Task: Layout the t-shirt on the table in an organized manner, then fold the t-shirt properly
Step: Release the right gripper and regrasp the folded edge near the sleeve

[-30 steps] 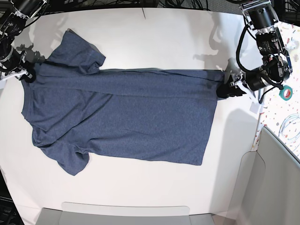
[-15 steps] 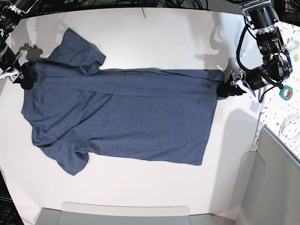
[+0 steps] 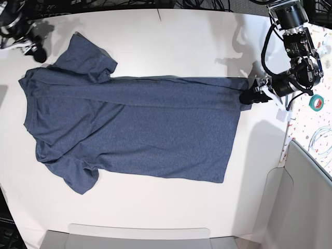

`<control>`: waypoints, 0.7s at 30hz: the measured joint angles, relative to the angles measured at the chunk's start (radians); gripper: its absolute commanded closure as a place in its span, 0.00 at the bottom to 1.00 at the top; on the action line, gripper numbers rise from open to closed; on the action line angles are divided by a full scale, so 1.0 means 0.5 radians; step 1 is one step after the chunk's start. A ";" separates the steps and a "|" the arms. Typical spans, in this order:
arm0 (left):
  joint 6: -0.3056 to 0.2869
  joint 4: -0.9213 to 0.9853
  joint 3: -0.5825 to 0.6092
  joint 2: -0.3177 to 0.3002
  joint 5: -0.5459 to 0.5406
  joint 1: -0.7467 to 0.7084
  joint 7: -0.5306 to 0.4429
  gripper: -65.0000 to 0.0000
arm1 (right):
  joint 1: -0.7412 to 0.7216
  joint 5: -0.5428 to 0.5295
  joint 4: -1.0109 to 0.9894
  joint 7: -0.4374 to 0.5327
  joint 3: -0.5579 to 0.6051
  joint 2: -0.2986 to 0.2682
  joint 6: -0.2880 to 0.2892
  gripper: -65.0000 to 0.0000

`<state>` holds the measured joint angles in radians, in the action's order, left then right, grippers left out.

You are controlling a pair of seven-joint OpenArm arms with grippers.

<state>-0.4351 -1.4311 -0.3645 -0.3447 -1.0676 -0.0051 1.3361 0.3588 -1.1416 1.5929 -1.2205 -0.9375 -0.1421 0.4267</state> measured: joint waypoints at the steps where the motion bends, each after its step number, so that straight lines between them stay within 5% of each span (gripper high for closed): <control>1: 0.000 0.001 0.000 0.001 0.008 -0.002 0.000 0.64 | 0.014 -0.018 0.039 0.000 0.030 0.042 0.001 0.51; 17: 0.000 0.002 -0.001 0.002 0.005 0.005 -0.002 0.65 | 0.024 -0.072 0.081 0.060 0.390 0.161 0.002 0.52; 19: 0.000 0.002 -0.001 0.002 0.006 0.005 -0.002 0.65 | 0.025 -0.072 0.081 0.063 0.394 0.163 0.002 0.63; 21: 0.000 0.002 -0.001 0.002 0.006 0.004 -0.002 0.65 | 0.029 -0.021 0.080 0.049 0.417 0.163 0.001 0.86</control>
<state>-0.4351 -1.4300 -0.3649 -0.3435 -1.0645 -0.0032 1.3354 0.3733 -1.1522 1.6329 -1.1961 -0.7288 -0.0608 0.4271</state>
